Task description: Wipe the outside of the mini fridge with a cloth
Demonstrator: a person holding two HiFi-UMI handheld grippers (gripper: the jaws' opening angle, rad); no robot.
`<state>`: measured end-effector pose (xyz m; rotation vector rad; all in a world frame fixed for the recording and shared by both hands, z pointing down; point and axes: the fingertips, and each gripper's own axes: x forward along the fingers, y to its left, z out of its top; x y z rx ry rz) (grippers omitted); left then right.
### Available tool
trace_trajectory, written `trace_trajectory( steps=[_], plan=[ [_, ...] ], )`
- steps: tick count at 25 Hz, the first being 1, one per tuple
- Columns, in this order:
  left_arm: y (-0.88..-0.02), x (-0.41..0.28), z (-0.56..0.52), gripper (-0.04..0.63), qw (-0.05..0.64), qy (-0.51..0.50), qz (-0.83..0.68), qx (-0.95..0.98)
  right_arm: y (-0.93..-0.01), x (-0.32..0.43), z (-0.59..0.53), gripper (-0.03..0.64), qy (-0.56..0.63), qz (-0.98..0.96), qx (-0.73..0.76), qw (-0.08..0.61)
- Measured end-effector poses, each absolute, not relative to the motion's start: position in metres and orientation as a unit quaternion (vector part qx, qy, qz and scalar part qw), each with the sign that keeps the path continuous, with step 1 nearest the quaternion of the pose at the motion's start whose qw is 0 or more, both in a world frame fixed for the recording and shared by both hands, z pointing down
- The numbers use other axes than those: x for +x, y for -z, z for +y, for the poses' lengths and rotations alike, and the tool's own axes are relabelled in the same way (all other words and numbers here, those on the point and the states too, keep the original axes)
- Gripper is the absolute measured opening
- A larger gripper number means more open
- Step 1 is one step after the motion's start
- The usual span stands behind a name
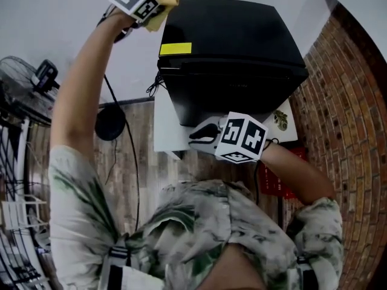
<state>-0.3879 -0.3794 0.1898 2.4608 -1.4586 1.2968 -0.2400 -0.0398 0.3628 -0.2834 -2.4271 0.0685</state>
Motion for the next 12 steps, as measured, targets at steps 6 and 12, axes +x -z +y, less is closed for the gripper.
trace_trajectory(
  steps=[6,12],
  plan=[
    [-0.186,-0.400,-0.344,0.084,0.001,-0.363,-0.480,0.799,-0.373,-0.235,-0.034,0.077,-0.028,-0.939,-0.081,0.333],
    [-0.198,-0.412,-0.310,0.084,0.019,-0.337,-0.498,0.799,-0.383,-0.229,-0.024,0.077,-0.027,-0.941,-0.088,0.327]
  ],
)
